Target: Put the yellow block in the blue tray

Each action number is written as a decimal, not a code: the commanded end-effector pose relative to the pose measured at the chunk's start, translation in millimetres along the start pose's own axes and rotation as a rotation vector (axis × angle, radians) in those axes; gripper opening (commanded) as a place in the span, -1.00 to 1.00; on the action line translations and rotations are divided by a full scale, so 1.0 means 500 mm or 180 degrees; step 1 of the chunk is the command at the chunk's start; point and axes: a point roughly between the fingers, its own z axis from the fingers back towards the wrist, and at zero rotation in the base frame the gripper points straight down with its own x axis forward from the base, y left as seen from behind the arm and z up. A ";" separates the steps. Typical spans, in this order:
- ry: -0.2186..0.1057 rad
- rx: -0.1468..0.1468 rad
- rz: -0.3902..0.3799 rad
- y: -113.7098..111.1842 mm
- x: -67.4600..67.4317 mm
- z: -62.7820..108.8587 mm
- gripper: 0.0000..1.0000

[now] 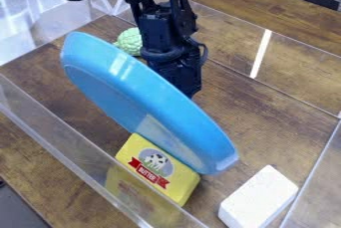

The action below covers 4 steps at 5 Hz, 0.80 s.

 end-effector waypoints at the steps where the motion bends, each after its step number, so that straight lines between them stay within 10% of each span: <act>1: 0.0211 -0.0106 -0.0286 -0.006 -0.030 0.014 1.00; 2: 0.0199 -0.0081 -0.0280 -0.005 -0.022 -0.001 1.00; 3: 0.0179 -0.0088 -0.0253 -0.004 -0.017 0.002 -1.00; 4: 0.0174 -0.0101 -0.0288 0.017 -0.017 0.021 1.00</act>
